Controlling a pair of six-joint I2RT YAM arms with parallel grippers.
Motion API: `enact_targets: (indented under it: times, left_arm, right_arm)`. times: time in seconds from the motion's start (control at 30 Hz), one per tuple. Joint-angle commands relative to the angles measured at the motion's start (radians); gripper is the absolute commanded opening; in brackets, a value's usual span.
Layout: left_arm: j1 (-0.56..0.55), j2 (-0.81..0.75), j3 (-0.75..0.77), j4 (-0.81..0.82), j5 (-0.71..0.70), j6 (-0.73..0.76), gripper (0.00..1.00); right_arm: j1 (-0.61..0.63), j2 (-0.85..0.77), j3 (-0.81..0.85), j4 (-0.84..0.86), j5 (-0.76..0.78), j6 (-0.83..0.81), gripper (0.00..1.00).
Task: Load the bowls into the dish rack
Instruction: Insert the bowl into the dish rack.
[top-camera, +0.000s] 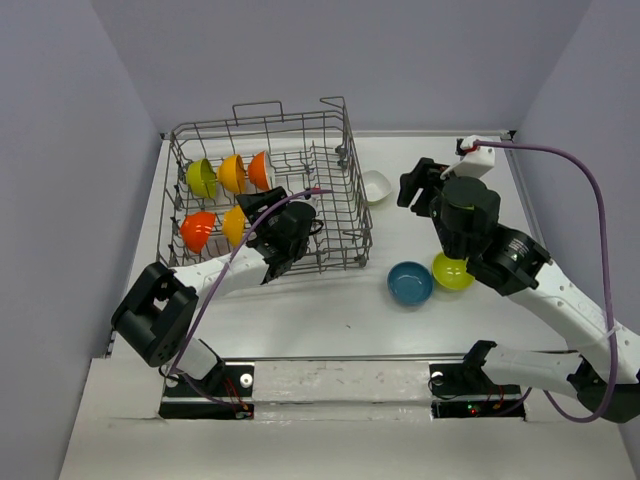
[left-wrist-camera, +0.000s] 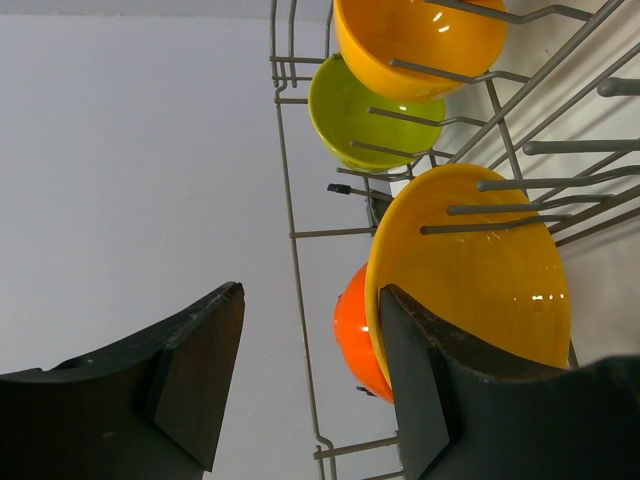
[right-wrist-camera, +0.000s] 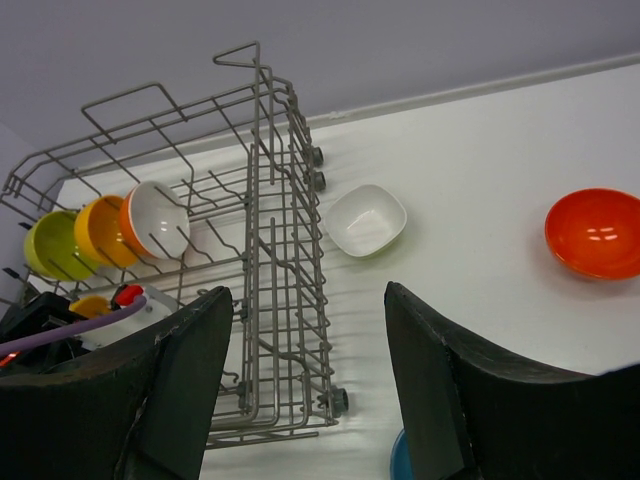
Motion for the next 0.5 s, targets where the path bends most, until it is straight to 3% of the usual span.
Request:
enact_targets:
  times: [0.0, 0.47]
  left_arm:
    - [-0.009, -0.015, 0.036, 0.008, -0.017, -0.016, 0.69]
    - [-0.012, -0.024, 0.051, -0.038, -0.017, -0.051, 0.76]
  right_arm:
    - [0.01, 0.019, 0.026, 0.055, 0.004, -0.011, 0.68]
    - [0.01, 0.078, 0.077, 0.042, -0.008, -0.026, 0.68]
